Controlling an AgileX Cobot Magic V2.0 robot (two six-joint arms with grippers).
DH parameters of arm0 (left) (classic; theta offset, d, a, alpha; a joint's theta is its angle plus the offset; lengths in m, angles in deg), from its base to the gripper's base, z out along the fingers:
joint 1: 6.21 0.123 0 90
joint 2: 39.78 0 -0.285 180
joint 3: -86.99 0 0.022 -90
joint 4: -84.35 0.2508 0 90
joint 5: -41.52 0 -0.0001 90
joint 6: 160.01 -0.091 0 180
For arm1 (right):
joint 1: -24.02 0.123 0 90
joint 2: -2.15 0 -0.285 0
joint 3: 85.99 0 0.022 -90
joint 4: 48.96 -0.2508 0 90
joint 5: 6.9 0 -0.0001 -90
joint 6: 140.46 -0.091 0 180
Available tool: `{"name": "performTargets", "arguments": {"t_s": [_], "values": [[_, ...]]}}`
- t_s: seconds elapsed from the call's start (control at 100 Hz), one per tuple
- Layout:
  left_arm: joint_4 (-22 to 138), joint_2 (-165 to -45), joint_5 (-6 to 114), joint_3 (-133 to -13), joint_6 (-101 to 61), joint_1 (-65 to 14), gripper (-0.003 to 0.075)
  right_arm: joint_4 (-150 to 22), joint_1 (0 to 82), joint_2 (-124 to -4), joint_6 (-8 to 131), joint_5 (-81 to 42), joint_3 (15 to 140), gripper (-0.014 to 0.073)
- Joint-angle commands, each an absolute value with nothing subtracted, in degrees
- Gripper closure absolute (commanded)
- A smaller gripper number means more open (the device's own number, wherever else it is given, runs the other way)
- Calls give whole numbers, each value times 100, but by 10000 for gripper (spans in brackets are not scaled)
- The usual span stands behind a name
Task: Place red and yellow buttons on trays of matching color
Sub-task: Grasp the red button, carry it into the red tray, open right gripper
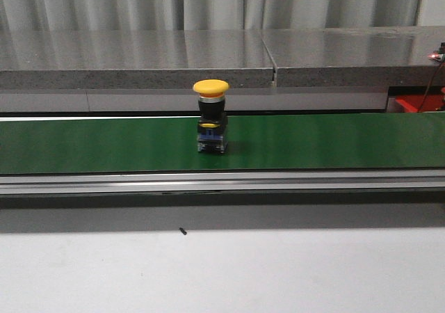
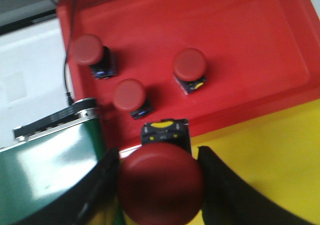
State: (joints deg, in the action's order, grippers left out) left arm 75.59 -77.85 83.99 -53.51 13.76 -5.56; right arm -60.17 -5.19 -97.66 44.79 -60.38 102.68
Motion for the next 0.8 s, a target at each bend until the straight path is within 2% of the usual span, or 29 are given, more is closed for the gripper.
{"name": "performTargets", "arguments": {"t_s": [0.0,0.41,0.79], "values": [[7477,-7794,7977,-5503,1423,-602,741,-6129,-778,-9816,4402,-5616,10476,607],[7477,-7794,7977,-5503,1423,-602,741,-6245,-1469,-10784,4160,-4713,10588,607],[7477,-7794,7977,-5503,1423,-602,741,-6322,-1449,-12105,4171,-5467,12238,607]]}}
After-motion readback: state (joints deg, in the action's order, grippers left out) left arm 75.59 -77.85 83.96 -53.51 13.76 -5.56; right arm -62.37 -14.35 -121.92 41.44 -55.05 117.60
